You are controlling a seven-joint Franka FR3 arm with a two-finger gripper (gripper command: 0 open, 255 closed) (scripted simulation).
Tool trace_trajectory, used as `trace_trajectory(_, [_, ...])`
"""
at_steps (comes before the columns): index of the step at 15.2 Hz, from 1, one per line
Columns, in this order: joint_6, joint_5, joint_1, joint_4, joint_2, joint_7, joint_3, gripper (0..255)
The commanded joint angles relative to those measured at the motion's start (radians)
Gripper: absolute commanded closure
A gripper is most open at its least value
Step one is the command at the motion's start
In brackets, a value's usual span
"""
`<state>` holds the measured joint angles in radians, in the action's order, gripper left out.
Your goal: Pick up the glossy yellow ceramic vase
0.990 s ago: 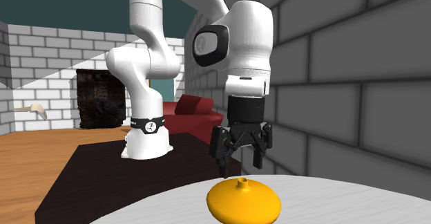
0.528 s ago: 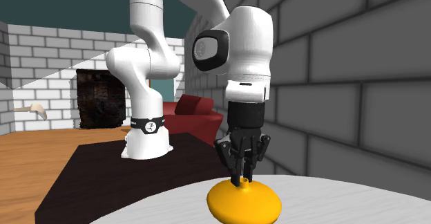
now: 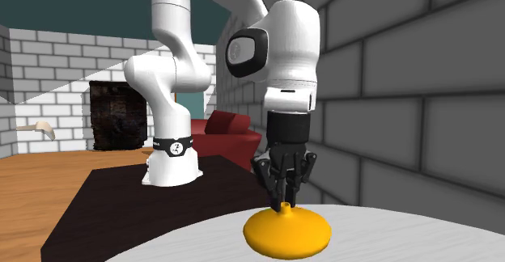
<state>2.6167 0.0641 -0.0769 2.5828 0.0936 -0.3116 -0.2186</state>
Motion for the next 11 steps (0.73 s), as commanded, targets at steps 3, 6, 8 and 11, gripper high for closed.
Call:
trace_trajectory(3, [-0.058, -0.030, 0.002, 0.000, -0.060, 0.022, -0.006, 255])
trace_trajectory(6, [-0.103, -0.048, 0.001, -0.004, -0.102, 0.036, -0.008, 255])
trace_trajectory(8, [-0.133, -0.059, 0.000, -0.008, -0.129, 0.044, -0.008, 255])
trace_trajectory(11, [-0.179, -0.072, -0.001, -0.016, -0.168, 0.055, -0.008, 255])
